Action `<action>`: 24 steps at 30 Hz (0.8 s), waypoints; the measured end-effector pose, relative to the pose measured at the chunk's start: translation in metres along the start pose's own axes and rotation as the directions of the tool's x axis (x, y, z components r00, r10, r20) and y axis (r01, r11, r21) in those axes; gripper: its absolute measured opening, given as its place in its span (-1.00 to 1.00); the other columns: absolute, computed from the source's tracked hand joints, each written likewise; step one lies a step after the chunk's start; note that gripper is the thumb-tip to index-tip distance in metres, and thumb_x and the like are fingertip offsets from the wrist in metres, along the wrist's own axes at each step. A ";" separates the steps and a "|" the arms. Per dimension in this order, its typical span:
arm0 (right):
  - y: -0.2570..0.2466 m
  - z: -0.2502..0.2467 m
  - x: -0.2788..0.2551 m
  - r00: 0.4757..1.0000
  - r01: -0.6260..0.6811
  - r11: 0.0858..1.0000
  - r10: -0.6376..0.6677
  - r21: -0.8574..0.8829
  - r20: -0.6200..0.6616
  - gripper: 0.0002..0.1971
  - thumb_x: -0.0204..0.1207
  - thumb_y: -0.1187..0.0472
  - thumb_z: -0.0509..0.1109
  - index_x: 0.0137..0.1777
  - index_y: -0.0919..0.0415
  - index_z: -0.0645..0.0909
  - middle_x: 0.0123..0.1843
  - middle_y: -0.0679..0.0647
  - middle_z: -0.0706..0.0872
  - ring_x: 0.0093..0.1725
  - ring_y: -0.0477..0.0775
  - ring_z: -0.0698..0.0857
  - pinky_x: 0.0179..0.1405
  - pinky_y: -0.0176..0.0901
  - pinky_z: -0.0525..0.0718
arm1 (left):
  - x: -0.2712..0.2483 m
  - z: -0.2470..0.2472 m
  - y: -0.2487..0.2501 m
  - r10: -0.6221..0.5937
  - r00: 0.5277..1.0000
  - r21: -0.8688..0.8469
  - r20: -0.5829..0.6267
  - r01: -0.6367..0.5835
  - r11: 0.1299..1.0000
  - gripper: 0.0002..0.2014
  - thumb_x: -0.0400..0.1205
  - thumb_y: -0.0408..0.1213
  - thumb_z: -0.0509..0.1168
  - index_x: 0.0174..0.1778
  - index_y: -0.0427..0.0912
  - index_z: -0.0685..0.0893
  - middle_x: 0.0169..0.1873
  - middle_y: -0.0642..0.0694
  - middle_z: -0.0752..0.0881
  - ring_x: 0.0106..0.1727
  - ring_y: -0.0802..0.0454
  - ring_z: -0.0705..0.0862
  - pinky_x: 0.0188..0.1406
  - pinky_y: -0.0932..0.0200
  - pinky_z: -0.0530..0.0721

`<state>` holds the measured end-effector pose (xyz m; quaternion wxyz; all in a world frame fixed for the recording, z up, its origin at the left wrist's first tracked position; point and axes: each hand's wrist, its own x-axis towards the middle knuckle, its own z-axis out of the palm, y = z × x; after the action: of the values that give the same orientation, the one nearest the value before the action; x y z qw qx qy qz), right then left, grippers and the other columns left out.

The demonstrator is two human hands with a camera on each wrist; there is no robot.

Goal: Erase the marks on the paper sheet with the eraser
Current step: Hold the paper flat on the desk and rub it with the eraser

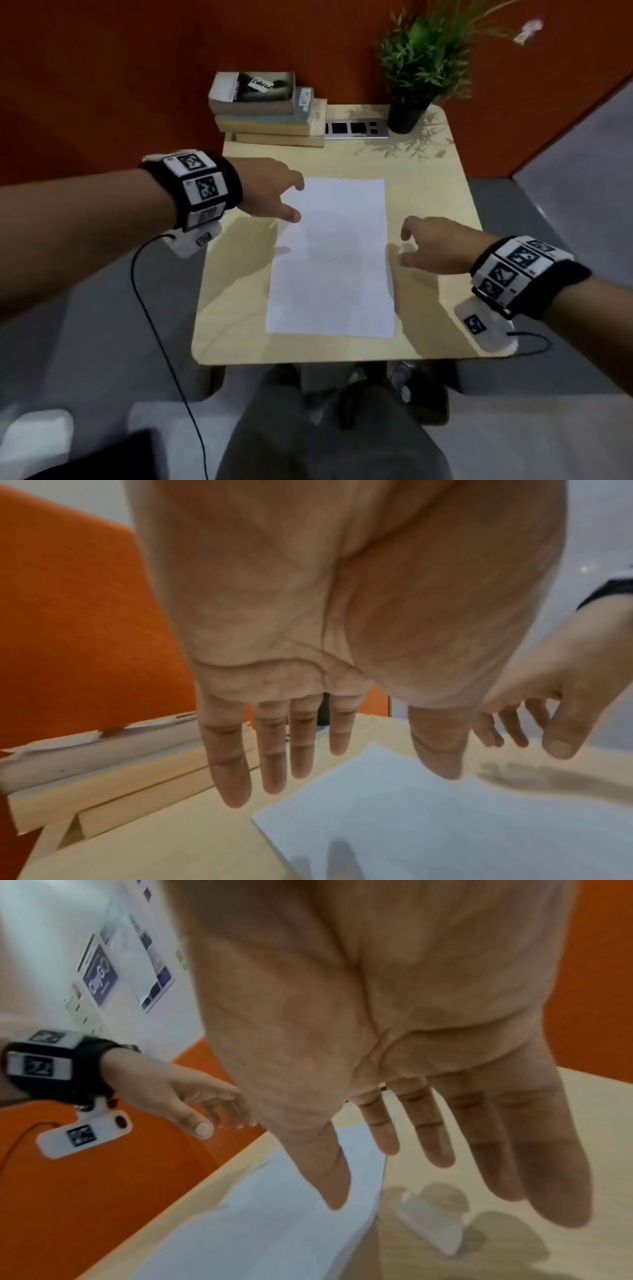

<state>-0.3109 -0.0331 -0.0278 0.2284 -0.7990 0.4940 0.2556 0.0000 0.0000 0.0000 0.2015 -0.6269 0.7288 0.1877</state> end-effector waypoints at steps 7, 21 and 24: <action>0.011 0.038 0.035 0.996 0.016 0.987 -0.030 -0.159 -0.086 -0.74 0.82 -0.05 0.26 0.10 0.13 0.36 0.09 0.14 0.62 -0.13 0.11 0.54 -0.17 -0.03 0.49 | 0.053 0.051 -0.009 0.052 0.996 0.102 0.073 -0.060 0.993 -0.01 0.47 0.55 0.32 0.62 -0.14 0.39 0.55 -0.09 0.50 0.49 -0.12 0.53 0.48 -0.17 0.55; 0.012 0.034 0.040 0.996 0.055 0.975 -0.069 -0.216 -0.060 -0.69 0.73 -0.15 0.43 -0.01 0.10 0.67 -0.11 0.04 0.82 -0.29 -0.01 0.55 -0.24 -0.14 0.56 | 0.049 0.090 -0.012 0.011 1.000 0.153 0.021 -0.014 0.988 0.34 0.31 0.69 0.31 0.83 -0.07 0.00 0.82 0.02 0.08 0.75 -0.04 0.25 0.68 -0.12 0.37; 0.008 0.028 0.038 0.991 0.040 0.975 -0.066 -0.217 -0.113 -0.71 0.73 -0.13 0.43 -0.01 0.09 0.69 -0.11 0.07 0.83 -0.29 0.03 0.57 -0.26 -0.11 0.58 | 0.040 0.095 -0.008 0.020 1.000 0.165 -0.005 -0.019 0.986 0.34 0.17 0.80 0.22 0.71 -0.10 0.25 0.66 -0.01 0.34 0.55 -0.11 0.48 0.51 -0.19 0.56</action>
<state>-0.3092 -0.0449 -0.0737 0.1176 -0.8458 0.4548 0.2528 0.0077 0.0150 -0.1018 0.2486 -0.6014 0.7486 0.1267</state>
